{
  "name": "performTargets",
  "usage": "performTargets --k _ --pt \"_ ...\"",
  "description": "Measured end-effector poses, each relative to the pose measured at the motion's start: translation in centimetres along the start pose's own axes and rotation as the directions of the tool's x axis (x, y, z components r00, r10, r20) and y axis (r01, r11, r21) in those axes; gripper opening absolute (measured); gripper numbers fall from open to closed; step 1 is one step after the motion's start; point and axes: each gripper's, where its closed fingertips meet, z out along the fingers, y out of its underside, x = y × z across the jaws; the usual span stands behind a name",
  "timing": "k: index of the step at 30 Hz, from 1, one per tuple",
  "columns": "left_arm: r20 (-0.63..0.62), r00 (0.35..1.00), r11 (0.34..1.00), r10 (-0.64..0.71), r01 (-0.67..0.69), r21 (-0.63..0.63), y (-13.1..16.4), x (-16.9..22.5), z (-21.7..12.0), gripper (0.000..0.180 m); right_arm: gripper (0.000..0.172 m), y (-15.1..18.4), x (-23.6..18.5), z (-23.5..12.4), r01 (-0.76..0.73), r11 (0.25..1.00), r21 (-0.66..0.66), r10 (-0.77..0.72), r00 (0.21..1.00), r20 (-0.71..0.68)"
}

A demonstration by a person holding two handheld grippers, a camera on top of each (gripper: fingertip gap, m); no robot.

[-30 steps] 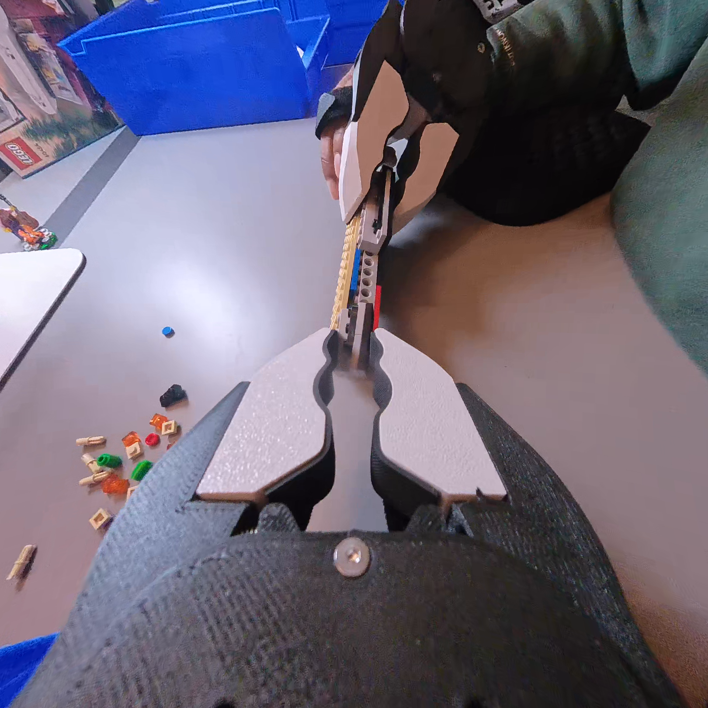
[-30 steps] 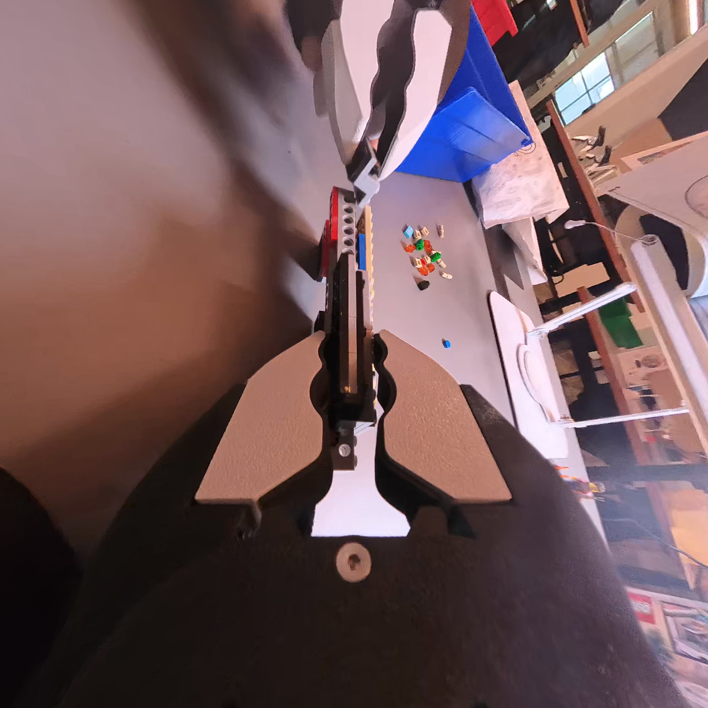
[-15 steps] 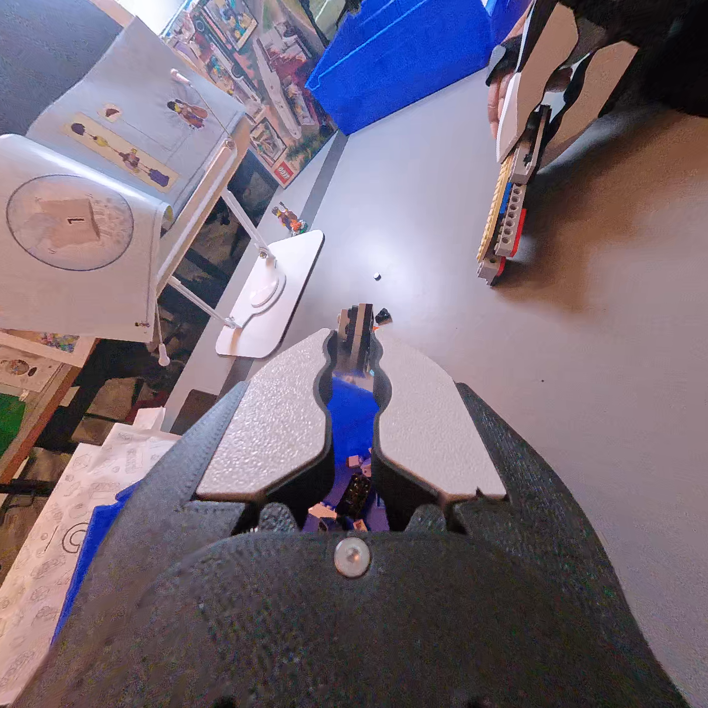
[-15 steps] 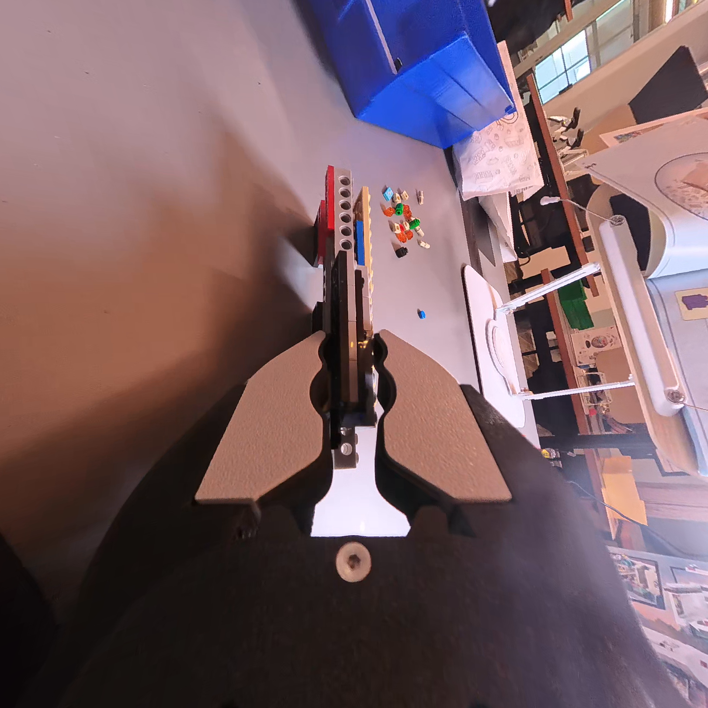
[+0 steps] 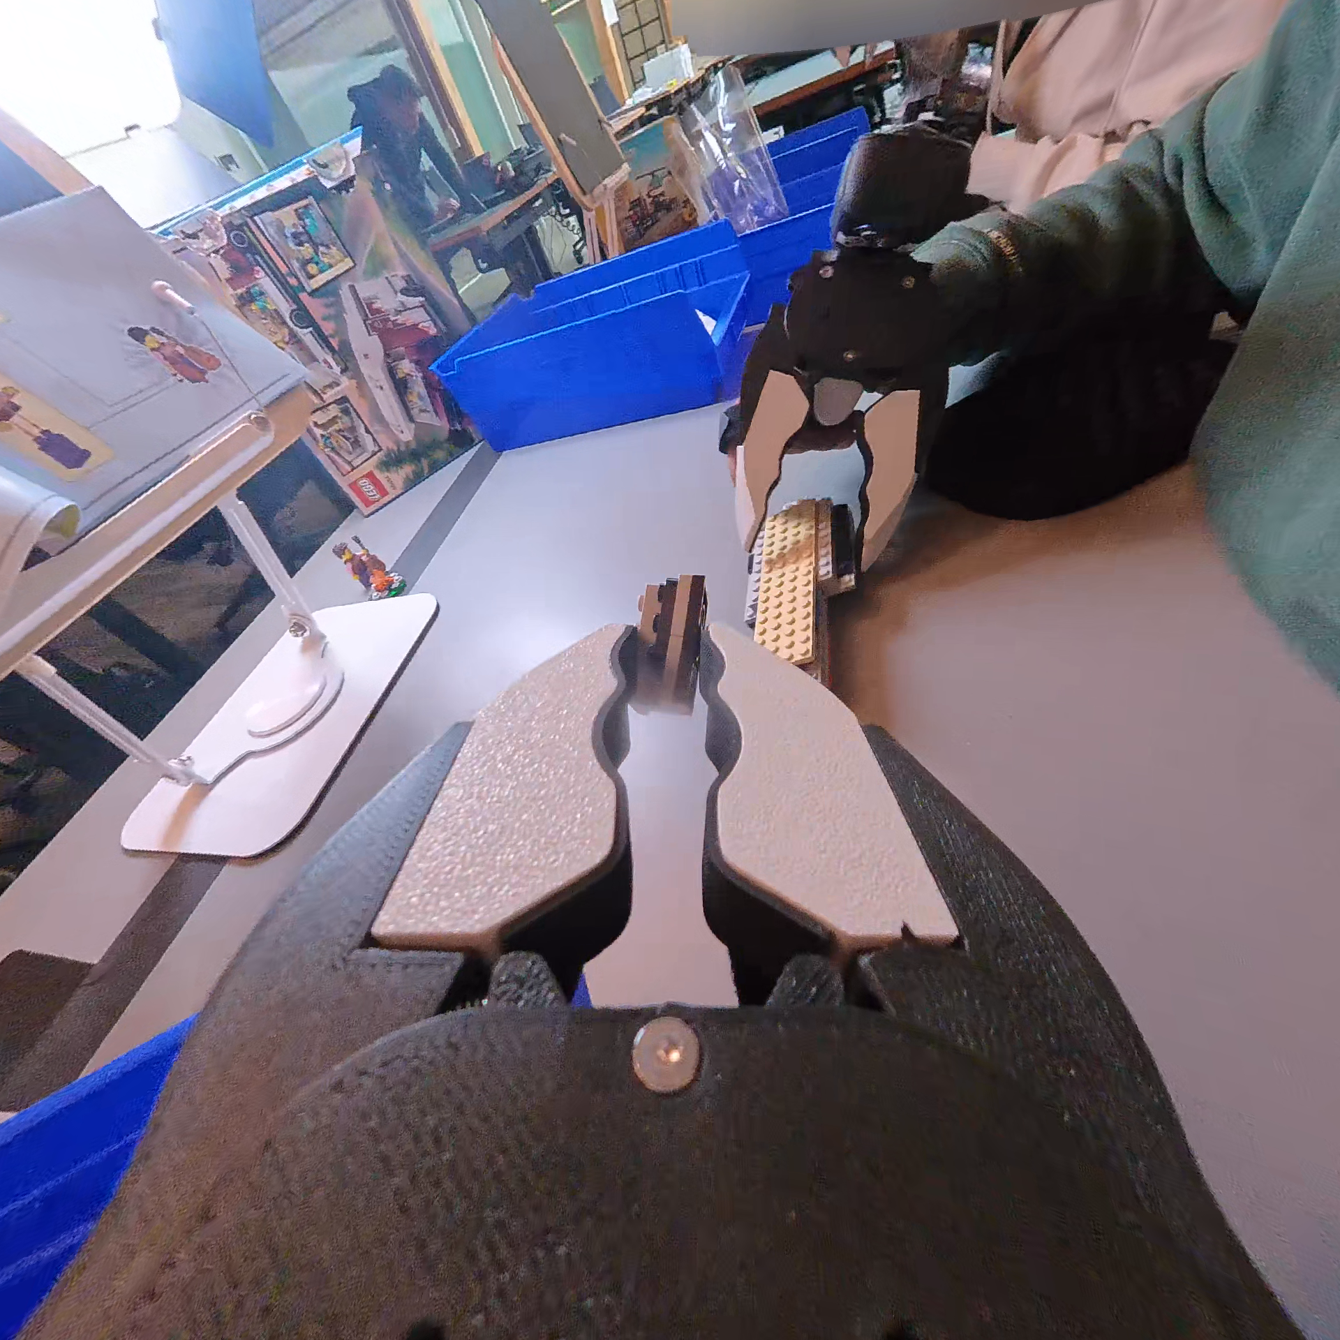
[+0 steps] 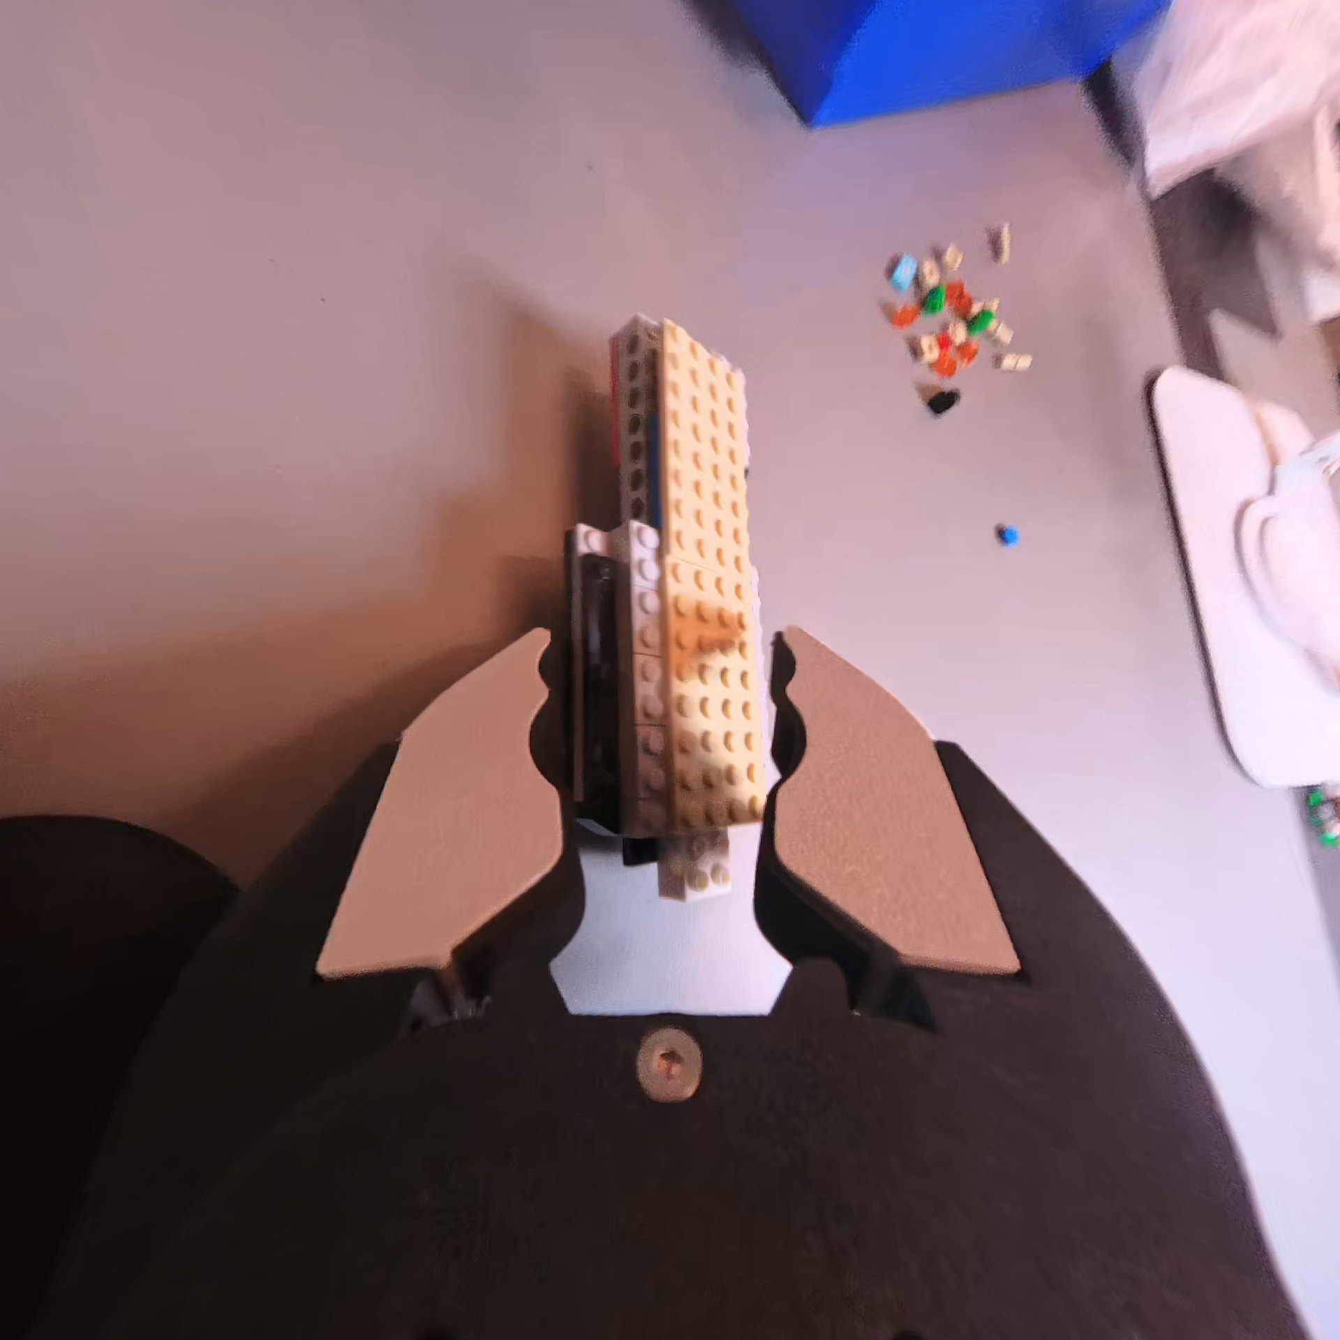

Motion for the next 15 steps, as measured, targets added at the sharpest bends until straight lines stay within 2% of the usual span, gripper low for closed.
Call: performTargets --k 2,3,5,7,10,12,15 --pt "-0.029 1.0 1.0 0.002 -0.001 0.012 0.0 0.7 0.9 0.016 0.065 0.4 0.3 -0.4 -0.043 0.998 -0.039 0.043 0.999 0.018" --pt "-0.039 0.999 1.0 0.01 -0.009 0.019 0.0 1.1 1.3 0.016 0.069 -0.2 0.2 -0.9 -0.09 0.996 -0.01 0.09 0.994 0.056" --pt "-0.055 0.998 0.998 0.043 -0.041 0.044 -0.3 1.9 2.3 0.016 0.062 -3.4 0.9 -2.5 -0.219 0.963 0.158 0.204 0.973 0.107" --pt "-0.09 0.993 0.993 0.079 -0.071 0.09 -1.1 3.3 3.4 0.016 0.046 -6.4 2.5 -3.8 -0.265 0.911 0.317 0.254 0.964 0.077" --pt "-0.158 0.982 0.986 0.098 -0.074 0.152 -2.2 5.3 5.0 0.016 0.038 -9.4 2.4 -3.8 -0.139 0.897 0.419 0.151 0.989 0.004" --pt "-0.213 0.974 0.985 0.08 -0.044 0.168 -2.3 6.5 5.8 0.016 0.034 -10.4 1.0 -2.8 0.002 0.91 0.414 0.023 0.998 -0.055" --pt "-0.272 0.961 0.986 0.05 -0.005 0.164 -1.8 7.7 6.5 0.016 0.017 -11.4 -0.5 -2.1 0.147 0.898 0.415 -0.101 0.986 -0.131"
